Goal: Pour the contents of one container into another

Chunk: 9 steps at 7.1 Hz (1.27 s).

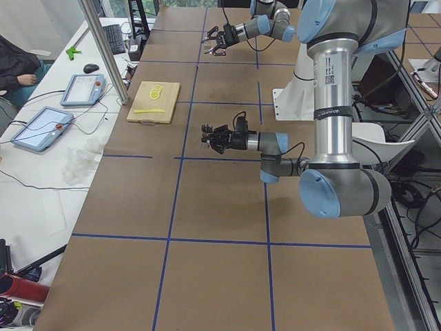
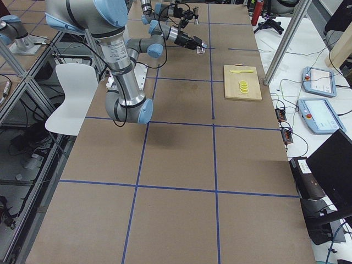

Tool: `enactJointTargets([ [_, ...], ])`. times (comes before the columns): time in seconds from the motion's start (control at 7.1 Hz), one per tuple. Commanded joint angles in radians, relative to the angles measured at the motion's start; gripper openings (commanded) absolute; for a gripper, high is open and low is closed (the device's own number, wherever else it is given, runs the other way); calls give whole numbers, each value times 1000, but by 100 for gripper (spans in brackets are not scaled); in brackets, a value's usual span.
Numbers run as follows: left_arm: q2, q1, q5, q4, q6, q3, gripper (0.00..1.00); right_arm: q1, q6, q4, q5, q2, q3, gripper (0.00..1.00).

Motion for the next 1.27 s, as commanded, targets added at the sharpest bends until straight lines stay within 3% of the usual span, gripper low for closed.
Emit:
enactJointTargets([
  [0.0,-2,5,-2,13,4,18,0,0,0,0,2,0,0,0],
  [0.56,-25,50,2,27,-57,41,0,0,0,2,2,-2,2,0],
  [0.7,-70,50,36,22,-59,108,0,0,0,2,2,-2,2,0],
  [1.13,-75,50,122,25,-2,124,0,0,0,3,2,-2,6,0],
])
